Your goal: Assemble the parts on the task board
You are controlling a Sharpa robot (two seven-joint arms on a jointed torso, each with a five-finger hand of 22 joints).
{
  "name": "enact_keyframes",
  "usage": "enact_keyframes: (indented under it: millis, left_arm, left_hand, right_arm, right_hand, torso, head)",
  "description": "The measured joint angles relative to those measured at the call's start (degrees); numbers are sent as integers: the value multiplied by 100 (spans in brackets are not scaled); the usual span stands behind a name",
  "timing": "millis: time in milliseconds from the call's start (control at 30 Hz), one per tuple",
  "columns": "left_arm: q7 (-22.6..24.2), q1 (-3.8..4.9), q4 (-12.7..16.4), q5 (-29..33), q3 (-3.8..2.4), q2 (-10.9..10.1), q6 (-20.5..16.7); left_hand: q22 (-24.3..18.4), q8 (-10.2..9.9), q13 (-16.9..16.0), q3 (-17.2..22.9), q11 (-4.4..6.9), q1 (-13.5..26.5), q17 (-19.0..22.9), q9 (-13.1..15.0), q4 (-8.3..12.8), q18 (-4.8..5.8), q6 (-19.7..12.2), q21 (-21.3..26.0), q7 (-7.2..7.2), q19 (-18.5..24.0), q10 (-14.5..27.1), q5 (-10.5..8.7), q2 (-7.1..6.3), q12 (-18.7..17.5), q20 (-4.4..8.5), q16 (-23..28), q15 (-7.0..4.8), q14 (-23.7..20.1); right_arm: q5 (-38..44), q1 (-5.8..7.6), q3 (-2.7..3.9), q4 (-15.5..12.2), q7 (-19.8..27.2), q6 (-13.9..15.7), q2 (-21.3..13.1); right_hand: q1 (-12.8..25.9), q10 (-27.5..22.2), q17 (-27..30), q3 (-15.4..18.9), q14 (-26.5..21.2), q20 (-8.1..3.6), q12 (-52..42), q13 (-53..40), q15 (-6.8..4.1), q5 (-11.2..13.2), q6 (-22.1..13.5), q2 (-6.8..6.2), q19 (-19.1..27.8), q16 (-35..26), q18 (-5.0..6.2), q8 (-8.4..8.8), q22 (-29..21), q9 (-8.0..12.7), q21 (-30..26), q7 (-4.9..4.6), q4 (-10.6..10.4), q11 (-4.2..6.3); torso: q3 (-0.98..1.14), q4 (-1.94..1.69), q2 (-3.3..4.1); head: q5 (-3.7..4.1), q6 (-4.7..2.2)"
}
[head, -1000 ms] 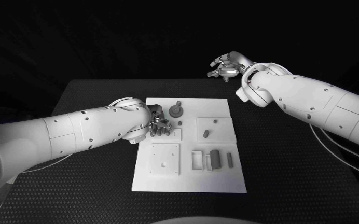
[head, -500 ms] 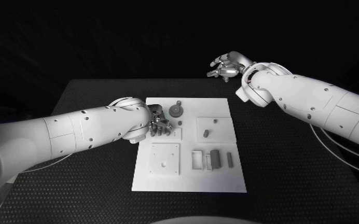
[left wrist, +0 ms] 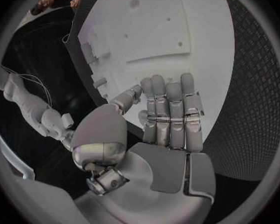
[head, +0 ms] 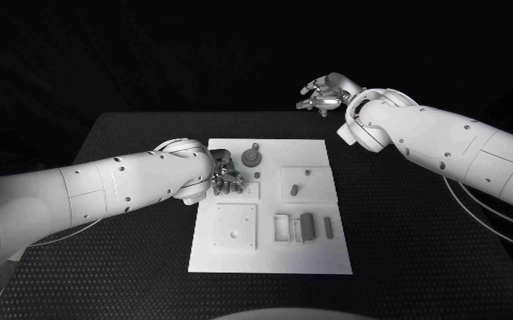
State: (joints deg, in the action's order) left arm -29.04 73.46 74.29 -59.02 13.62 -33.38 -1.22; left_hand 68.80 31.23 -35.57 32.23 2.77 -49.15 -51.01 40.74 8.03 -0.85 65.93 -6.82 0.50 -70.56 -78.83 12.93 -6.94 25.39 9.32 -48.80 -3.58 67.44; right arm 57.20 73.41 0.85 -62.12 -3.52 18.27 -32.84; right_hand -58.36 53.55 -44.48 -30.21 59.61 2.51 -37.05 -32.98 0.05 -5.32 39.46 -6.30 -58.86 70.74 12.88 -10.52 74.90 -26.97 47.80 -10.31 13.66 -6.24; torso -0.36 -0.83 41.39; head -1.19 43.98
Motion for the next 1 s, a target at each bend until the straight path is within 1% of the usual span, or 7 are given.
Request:
enact_keyframes:
  millis: [133,300,400,567,800,933,1000]
  left_arm:
    - [6,0,4,0,0,0,19]
    - [10,-1,4,3,-1,0,25]
    - [12,-2,-2,6,-1,-7,25]
    - [26,-6,44,23,-2,-130,7]
    - [45,6,302,78,-38,-417,14]
    - [48,107,334,103,-228,-525,42]
    - [53,185,328,109,-255,-577,64]
  left_hand:
    - [22,27,0,-49,0,-25,5,0,-17,0,0,12,0,-13,0,-167,-29,18,13,-28,0,0]
    - [58,51,16,-45,0,54,44,-8,-212,0,0,100,0,-21,0,-807,-220,57,20,-52,-21,-21]
    - [64,51,23,-56,0,127,49,-10,-326,0,0,104,0,-41,0,-987,-331,57,0,-67,-21,-21]
    - [72,52,35,-25,0,172,61,-10,-477,0,-31,155,-25,-41,5,-989,-454,57,0,-67,-41,-48]
    - [71,21,49,-33,-82,163,93,-15,-644,0,-275,258,101,55,247,-988,-622,32,-31,-40,14,-260]
    - [86,21,42,-587,-92,256,108,8,-413,0,-350,278,103,146,318,-988,-384,32,-41,-40,21,-327]
    - [69,-2,45,-665,-124,248,133,2,-394,0,-424,278,132,212,393,-988,-353,32,-47,-40,44,-392]
  right_arm:
    - [0,0,0,-6,-1,-6,3]
    - [0,0,0,-7,-2,-14,4]
    - [1,0,0,-3,-2,-18,4]
    - [1,0,0,7,-3,-22,4]
    - [1,0,0,50,-2,-34,-25]
    - [1,0,0,71,-2,-39,-34]
    - [1,0,0,76,-1,-41,-36]
  right_hand:
    - [6,0,0,0,-4,0,0,0,4,0,0,6,0,0,0,0,0,0,0,0,0,0]
    - [6,0,1,0,-4,2,0,0,4,0,1,6,2,20,0,0,0,0,0,2,0,0]
    - [6,1,1,0,-5,8,0,0,5,0,-4,6,8,20,0,0,0,-1,0,8,0,1]
    - [6,1,0,0,-5,9,0,0,5,0,15,6,9,20,0,0,0,-1,0,-8,0,1]
    - [6,1,1,0,-5,9,0,5,5,0,16,6,9,20,0,0,0,4,0,-6,0,1]
    - [6,2,0,0,-5,9,0,5,5,0,18,6,9,20,0,0,0,4,0,-5,0,2]
    - [6,2,0,0,-5,9,0,5,5,0,18,6,10,20,0,0,0,4,0,-4,0,2]
  torso:
    - [0,-3,0]
    - [1,-3,-1]
    - [2,-3,-1]
    - [2,-1,-1]
    - [2,-6,-3]
    - [2,-9,-4]
    - [2,-7,-4]
  head:
    - [0,3]
    - [-5,4]
    - [-9,4]
    - [-17,-4]
    - [-12,-16]
    - [-13,-31]
    - [-19,-40]
